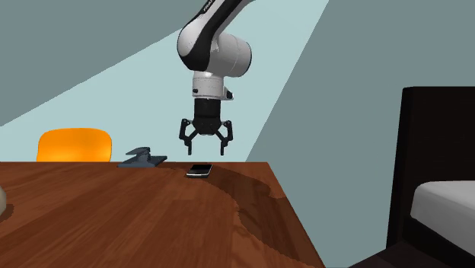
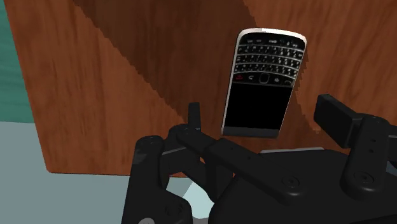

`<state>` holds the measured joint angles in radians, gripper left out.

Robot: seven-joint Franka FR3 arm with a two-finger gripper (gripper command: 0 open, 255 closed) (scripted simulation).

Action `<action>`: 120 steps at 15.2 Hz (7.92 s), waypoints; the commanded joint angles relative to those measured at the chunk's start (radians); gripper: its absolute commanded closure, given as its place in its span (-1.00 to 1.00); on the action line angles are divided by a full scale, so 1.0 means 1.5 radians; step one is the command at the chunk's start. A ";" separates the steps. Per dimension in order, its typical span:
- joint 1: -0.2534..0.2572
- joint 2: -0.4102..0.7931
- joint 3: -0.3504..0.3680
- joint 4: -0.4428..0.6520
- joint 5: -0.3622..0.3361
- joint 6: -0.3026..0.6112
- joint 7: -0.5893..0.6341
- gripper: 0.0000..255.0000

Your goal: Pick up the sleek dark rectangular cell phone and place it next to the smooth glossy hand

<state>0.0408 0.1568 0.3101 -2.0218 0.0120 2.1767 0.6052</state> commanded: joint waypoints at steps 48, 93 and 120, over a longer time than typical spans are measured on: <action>0.005 -0.012 0.004 0.106 0.006 -0.113 0.019 1.00; 0.209 -0.062 0.201 0.178 -0.003 -0.215 0.426 1.00; 0.219 0.008 0.195 0.005 -0.050 0.014 0.451 1.00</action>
<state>0.3690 0.1643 0.6037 -2.0049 -0.0601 2.1853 1.2803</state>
